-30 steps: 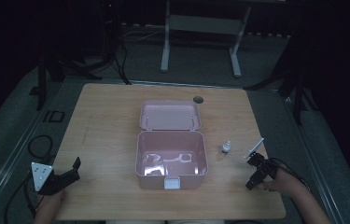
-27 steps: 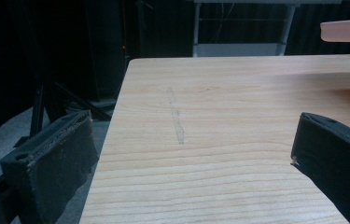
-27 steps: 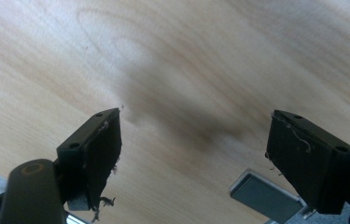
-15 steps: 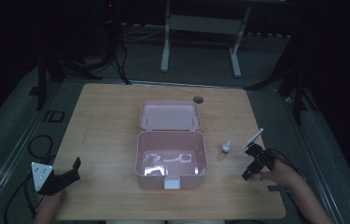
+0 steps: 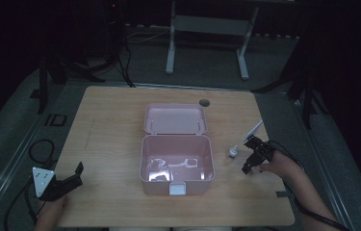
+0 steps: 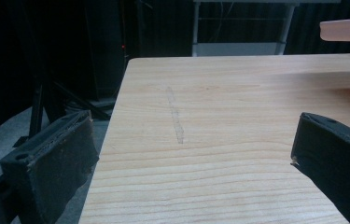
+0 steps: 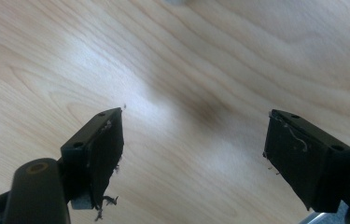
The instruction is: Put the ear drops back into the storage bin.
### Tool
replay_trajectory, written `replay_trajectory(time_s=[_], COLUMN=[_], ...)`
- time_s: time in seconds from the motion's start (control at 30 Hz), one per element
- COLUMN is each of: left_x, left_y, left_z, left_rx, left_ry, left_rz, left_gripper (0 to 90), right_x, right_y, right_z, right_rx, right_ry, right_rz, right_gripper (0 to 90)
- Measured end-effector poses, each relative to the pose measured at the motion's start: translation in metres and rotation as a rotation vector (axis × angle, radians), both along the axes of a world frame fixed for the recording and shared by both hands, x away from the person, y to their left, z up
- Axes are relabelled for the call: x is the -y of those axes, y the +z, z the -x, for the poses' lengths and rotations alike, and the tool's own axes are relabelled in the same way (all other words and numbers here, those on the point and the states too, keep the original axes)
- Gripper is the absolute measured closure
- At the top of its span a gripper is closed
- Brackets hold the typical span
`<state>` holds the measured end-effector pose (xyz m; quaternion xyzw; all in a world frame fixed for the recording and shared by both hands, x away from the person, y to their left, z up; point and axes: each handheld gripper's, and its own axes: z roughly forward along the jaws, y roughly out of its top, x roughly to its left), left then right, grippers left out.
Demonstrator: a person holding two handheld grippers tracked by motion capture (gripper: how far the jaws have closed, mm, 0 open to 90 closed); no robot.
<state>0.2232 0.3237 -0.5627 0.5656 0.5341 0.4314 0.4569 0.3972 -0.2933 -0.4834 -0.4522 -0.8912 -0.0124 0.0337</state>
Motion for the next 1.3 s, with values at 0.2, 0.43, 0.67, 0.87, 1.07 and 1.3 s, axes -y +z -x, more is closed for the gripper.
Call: replay_trajectory(time_s=[0.2,0.43,0.67,0.87,1.07,1.3], left_x=[0.000,0.000,0.000,0.000,0.000,0.000], left_y=[0.000,0.000,0.000,0.000,0.000,0.000], left_z=[0.000,0.000,0.000,0.000,0.000,0.000], left_rx=[0.000,0.000,0.001,0.001,0.001,-0.001], left_ry=[-0.002,-0.005,-0.007,-0.008,-0.008,-0.007], left_rz=[-0.001,-0.001,-0.001,-0.001,0.000,0.000], left_gripper=[0.3,0.4,0.4,0.4,0.4,0.4], right_x=[-0.013,-0.030,-0.040,-0.047,-0.053,-0.058], right_y=[-0.001,0.001,-0.002,-0.008,-0.011,-0.019], right_z=[-0.013,-0.031,-0.045,-0.052,-0.055,-0.056], right_rx=[-0.005,-0.003,-0.009,-0.015,0.002,-0.024], right_ry=[0.015,0.019,0.027,0.033,0.056,0.097], right_rz=[-0.012,-0.022,-0.014,-0.013,0.005,0.031], right_gripper=[21.1,22.8,24.7,28.3,36.7,48.7])
